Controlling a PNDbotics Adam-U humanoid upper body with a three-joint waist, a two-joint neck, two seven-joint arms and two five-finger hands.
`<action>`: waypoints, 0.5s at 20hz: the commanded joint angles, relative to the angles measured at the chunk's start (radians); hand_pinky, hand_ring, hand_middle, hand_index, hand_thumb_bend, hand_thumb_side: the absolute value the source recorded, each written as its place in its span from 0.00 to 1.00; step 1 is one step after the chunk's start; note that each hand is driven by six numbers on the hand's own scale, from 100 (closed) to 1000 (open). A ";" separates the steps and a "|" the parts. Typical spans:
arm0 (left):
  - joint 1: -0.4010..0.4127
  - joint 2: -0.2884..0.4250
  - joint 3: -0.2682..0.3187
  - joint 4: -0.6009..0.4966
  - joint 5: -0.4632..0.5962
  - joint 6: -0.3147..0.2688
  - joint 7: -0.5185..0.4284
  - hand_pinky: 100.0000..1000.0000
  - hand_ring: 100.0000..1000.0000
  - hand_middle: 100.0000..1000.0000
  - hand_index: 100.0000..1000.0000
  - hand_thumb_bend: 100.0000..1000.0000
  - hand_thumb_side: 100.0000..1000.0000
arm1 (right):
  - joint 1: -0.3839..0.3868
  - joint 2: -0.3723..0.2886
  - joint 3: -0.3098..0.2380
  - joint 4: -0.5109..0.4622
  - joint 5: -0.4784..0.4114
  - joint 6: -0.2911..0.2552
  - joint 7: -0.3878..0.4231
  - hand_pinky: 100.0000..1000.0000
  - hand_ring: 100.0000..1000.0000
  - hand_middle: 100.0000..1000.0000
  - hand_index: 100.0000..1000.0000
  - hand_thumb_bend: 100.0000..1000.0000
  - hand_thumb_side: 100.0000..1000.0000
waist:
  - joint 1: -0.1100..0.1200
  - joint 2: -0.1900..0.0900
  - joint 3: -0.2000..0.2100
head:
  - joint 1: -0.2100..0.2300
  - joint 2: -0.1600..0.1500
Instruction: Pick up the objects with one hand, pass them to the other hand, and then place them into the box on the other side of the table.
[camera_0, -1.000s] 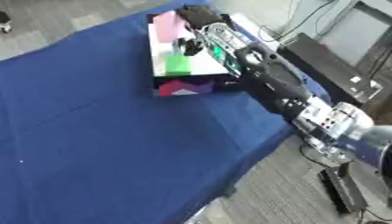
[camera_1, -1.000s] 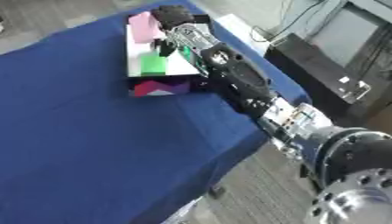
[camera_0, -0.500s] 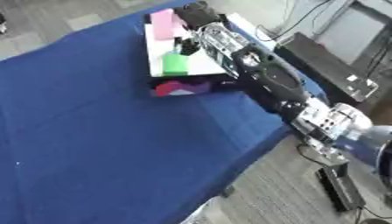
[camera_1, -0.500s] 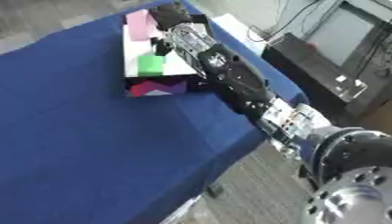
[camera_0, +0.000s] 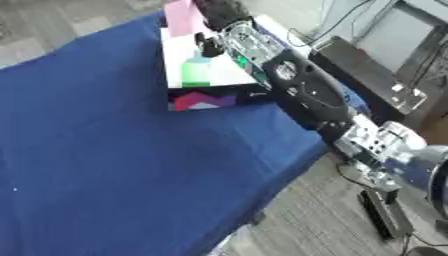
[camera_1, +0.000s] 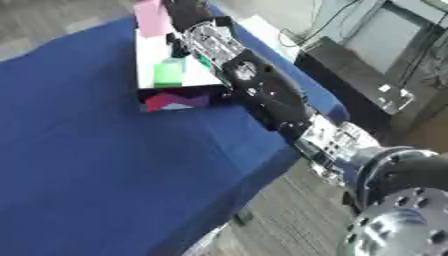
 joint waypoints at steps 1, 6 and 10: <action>-0.004 0.001 0.011 -0.011 0.004 -0.003 0.002 0.60 0.42 0.42 0.66 0.95 0.51 | -0.005 -0.020 -0.012 -0.024 0.005 0.002 0.009 1.00 0.98 1.00 1.00 0.08 0.37 | 0.012 0.000 -0.002 | -0.008 -0.003; -0.003 0.001 0.012 -0.009 0.006 -0.004 0.001 0.60 0.42 0.42 0.66 0.95 0.51 | 0.003 -0.024 -0.019 -0.029 0.019 -0.003 0.045 1.00 0.99 1.00 1.00 0.13 0.47 | 0.011 0.002 -0.003 | -0.016 -0.003; -0.003 0.001 0.013 -0.009 0.008 -0.006 0.001 0.60 0.43 0.42 0.66 0.95 0.51 | 0.008 -0.029 -0.023 -0.037 0.037 -0.004 0.074 1.00 0.99 1.00 1.00 0.15 0.50 | 0.010 0.002 -0.003 | -0.022 -0.003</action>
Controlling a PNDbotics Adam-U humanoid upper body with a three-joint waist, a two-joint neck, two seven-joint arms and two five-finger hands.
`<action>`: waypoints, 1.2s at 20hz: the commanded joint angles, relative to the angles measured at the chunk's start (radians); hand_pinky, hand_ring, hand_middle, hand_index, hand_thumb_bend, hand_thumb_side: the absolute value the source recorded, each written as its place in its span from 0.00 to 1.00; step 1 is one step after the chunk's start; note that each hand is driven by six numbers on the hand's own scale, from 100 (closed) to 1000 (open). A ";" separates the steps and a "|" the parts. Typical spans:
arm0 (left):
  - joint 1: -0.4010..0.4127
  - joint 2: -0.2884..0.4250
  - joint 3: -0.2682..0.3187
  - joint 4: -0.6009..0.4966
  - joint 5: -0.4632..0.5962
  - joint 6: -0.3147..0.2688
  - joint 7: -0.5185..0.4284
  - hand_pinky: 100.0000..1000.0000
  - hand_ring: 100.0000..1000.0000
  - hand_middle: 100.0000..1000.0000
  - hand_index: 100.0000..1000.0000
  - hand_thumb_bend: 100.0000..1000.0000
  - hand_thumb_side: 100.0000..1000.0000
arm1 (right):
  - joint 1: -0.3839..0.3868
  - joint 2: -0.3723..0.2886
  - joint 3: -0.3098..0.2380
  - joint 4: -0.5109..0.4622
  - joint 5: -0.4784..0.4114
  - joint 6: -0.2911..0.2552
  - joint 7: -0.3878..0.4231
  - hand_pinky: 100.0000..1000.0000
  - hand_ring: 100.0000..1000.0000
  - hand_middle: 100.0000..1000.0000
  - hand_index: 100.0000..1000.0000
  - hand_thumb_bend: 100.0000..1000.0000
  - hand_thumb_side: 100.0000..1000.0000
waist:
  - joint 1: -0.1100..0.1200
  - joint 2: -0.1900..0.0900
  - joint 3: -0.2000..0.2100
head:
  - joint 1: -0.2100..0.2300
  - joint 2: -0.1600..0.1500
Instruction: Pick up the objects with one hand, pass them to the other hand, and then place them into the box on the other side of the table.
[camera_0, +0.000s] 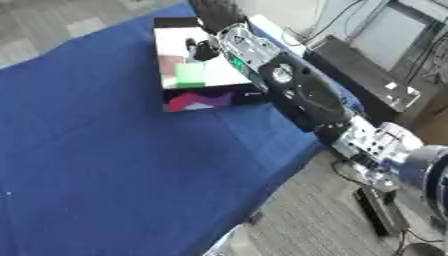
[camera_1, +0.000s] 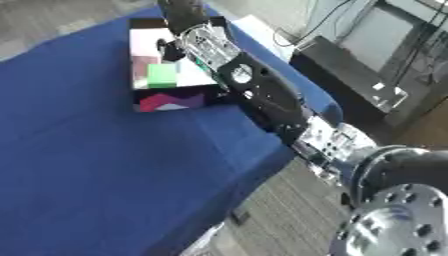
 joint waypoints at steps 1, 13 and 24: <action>-0.008 0.001 0.008 -0.011 0.005 -0.006 0.000 0.60 0.43 0.42 0.66 0.95 0.51 | -0.005 -0.029 -0.017 -0.024 0.019 0.000 0.022 1.00 0.98 1.00 1.00 0.15 0.51 | 0.010 0.002 -0.002 | -0.008 -0.003; -0.006 0.003 0.013 -0.007 0.004 -0.005 0.001 0.60 0.42 0.42 0.66 0.95 0.51 | -0.008 -0.018 -0.036 -0.114 0.029 -0.012 0.025 1.00 0.98 1.00 1.00 0.18 0.30 | 0.012 0.000 -0.008 | 0.010 -0.003; -0.003 -0.009 0.011 0.038 -0.051 0.007 0.016 0.60 0.42 0.42 0.66 0.94 0.50 | -0.080 0.229 0.035 -0.445 -0.138 -0.072 -0.327 0.64 0.96 0.96 1.00 0.00 0.00 | 0.016 -0.010 -0.036 | 0.432 -0.003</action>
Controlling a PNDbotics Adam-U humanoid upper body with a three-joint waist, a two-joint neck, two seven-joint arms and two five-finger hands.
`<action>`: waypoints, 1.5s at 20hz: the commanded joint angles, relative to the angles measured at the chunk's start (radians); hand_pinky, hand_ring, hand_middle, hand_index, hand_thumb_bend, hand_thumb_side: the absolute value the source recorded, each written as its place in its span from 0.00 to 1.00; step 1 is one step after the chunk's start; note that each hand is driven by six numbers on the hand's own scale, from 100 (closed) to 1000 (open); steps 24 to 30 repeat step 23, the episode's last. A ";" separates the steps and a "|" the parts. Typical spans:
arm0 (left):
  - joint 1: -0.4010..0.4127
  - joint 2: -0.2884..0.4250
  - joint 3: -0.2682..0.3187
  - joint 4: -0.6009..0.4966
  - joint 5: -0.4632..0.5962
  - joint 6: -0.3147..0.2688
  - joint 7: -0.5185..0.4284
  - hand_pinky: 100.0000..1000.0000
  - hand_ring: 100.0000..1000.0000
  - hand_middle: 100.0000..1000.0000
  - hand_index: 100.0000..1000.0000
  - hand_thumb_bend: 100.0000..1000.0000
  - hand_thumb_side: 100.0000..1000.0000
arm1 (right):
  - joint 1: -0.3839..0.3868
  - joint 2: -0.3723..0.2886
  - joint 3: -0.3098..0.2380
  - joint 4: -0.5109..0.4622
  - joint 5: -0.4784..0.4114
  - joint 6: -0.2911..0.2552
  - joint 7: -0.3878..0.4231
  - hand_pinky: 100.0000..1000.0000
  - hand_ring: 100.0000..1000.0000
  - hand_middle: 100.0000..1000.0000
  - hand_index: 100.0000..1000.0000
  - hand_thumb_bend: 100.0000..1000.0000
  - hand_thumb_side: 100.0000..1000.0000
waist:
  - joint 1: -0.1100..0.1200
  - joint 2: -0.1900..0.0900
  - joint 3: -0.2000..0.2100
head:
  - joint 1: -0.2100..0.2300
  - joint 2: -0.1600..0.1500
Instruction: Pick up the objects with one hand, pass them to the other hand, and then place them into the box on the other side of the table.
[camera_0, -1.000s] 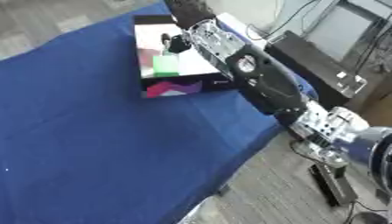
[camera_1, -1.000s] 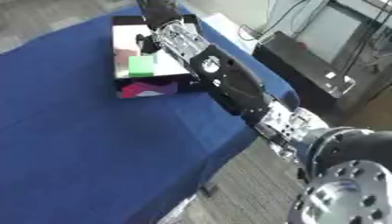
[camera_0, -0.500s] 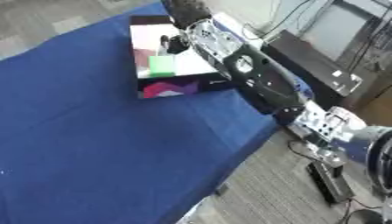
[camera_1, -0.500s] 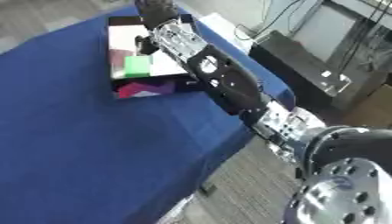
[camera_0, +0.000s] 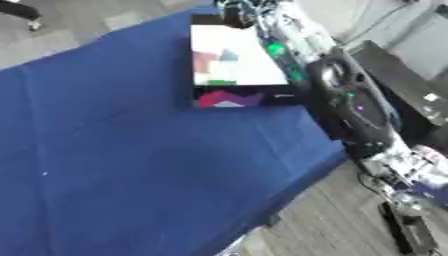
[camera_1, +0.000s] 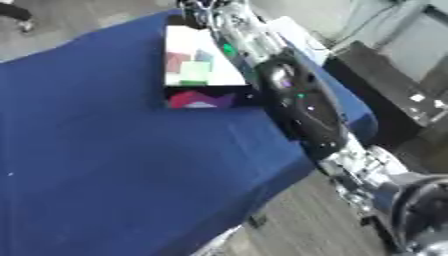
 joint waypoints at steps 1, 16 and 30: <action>-0.016 -0.001 0.001 -0.004 -0.025 0.002 0.007 0.59 0.42 0.42 0.65 0.94 0.50 | -0.019 0.074 0.051 -0.035 -0.061 -0.049 -0.103 0.61 0.96 0.95 1.00 0.00 0.00 | 0.009 -0.012 -0.004 | 0.110 -0.003; -0.023 -0.020 -0.069 0.013 -0.057 0.009 -0.026 0.59 0.41 0.41 0.65 0.92 0.50 | 0.025 0.172 0.266 -0.036 -0.191 -0.151 -0.239 0.56 0.94 0.93 1.00 0.00 0.00 | -0.006 -0.028 -0.014 | 0.190 -0.003; -0.021 -0.019 -0.080 0.006 -0.051 0.006 -0.028 0.59 0.41 0.41 0.64 0.91 0.49 | 0.031 0.171 0.277 -0.036 -0.208 -0.141 -0.238 0.55 0.94 0.93 1.00 0.00 0.00 | -0.008 -0.025 -0.016 | 0.186 -0.003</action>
